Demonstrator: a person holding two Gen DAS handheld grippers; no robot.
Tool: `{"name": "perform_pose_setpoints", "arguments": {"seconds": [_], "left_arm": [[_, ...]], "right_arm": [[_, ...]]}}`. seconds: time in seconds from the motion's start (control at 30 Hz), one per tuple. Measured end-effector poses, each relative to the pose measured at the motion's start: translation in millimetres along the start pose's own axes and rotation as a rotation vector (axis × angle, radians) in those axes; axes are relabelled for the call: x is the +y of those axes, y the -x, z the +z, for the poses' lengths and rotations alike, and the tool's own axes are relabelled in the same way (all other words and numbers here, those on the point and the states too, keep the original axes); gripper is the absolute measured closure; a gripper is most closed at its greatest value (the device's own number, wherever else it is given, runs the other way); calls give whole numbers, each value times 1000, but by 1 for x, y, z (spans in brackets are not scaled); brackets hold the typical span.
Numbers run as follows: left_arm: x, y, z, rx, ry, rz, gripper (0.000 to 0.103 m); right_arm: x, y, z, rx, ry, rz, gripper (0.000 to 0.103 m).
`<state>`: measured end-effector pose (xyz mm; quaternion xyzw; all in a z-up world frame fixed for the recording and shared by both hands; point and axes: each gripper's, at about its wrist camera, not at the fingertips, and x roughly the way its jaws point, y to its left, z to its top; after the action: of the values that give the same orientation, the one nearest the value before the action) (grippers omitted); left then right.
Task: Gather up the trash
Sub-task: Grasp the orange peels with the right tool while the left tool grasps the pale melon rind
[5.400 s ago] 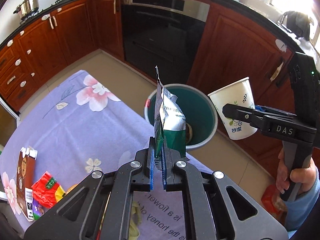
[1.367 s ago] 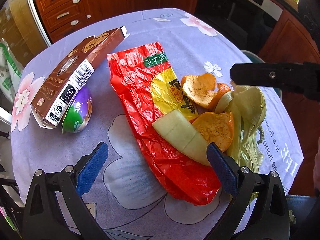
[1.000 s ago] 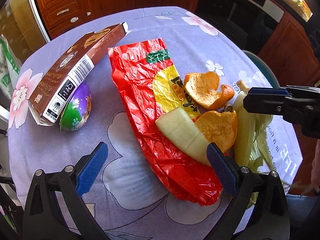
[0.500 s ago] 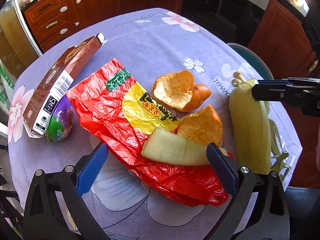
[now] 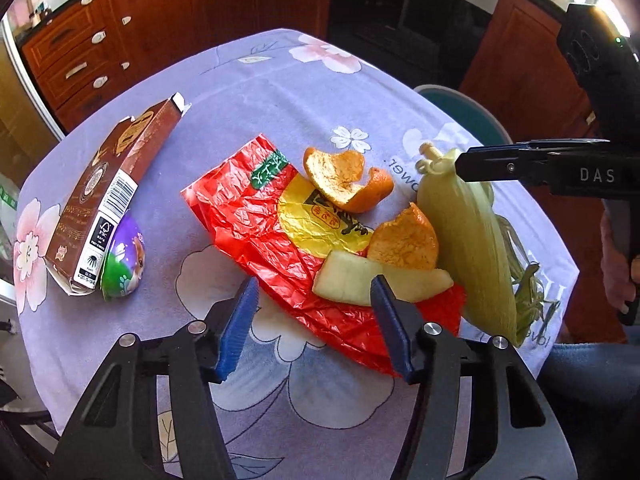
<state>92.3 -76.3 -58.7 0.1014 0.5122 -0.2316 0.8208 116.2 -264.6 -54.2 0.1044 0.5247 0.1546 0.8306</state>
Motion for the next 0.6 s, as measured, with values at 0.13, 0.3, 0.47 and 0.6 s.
{"name": "perform_pose_setpoints", "arguments": {"seconds": [0.13, 0.3, 0.47, 0.6], "left_arm": [[-10, -7, -2, 15, -23, -47, 44], [-24, -29, -8, 43, -69, -47, 43], [-11, -30, -3, 29, -23, -74, 42], [-17, -34, -5, 17, -59, -83, 43]], "right_arm": [[21, 8, 5, -34, 39, 39, 73], [59, 6, 6, -17, 118, 100, 73], [61, -15, 1, 55, 103, 105, 74], [47, -26, -9, 105, 67, 84, 77]]}}
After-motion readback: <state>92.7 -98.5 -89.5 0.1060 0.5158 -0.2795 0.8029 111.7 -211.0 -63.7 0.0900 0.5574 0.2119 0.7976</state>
